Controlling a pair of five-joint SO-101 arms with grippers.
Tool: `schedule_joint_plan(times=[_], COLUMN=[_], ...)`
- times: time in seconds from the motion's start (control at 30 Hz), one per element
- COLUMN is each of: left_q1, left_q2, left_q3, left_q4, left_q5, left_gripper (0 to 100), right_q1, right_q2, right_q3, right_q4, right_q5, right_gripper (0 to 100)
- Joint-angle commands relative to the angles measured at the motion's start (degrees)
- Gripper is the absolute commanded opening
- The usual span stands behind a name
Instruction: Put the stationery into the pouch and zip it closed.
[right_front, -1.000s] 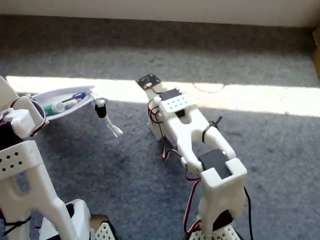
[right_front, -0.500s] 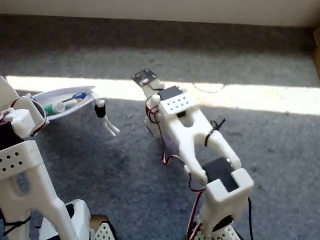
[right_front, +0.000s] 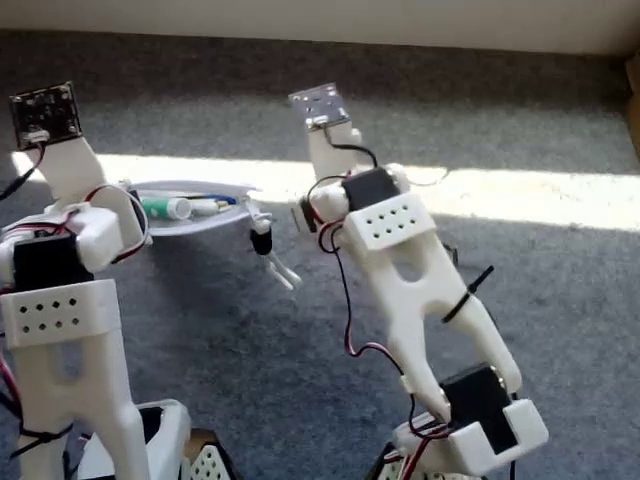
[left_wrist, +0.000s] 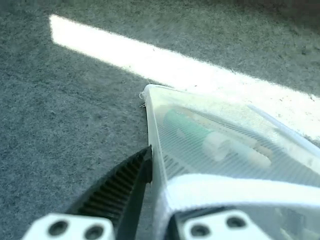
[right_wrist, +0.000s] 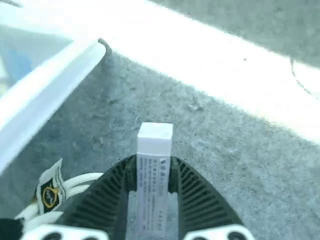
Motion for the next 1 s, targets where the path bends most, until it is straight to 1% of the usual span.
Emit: schedule_joint_plan(times=[0.0, 0.13, 0.27, 0.43, 0.6, 0.63, 0.73, 0.83, 0.97], left_q1=[5.3, 10.2, 13.6, 14.3, 14.3, 14.3, 14.3, 14.3, 14.3], left_q2=[-1.7, -1.7, -1.7, -1.3, -1.3, -1.3, -1.3, -1.3, -1.3], left_q3=[-4.0, -4.0, -4.0, -3.4, -3.3, -3.3, -2.2, -1.7, -1.8], left_q4=[-1.2, -1.3, -1.2, -1.2, -1.2, -1.2, -1.5, -1.6, -1.4], left_q5=[-0.7, -0.7, -0.7, -0.6, -0.6, -0.6, -0.6, -0.7, -0.7], left_gripper=[1, 1, 1, 1, 1, 1, 1, 1, 1], right_q1=[2.9, 5.9, 8.2, 8.0, 7.9, 7.9, 7.9, 7.9, 7.3], right_q2=[-7.2, -12.2, -15.5, -21.1, -30.6, -32.9, -39.8, -46.3, -54.4], right_q3=[-0.4, -0.3, -0.3, 2.8, 5.4, 6.0, 7.9, 11.2, 20.1], right_q4=[-0.6, -0.5, -0.5, -0.9, -1.0, -1.0, -1.1, -4.3, -13.3], right_q5=[-4.4, -7.0, -7.0, -7.0, -7.1, -8.0, -13.8, -16.3, -17.4], right_gripper=[0.6, 0.6, 0.6, 0.6, 0.6, 0.6, 0.6, 0.6, 0.6])
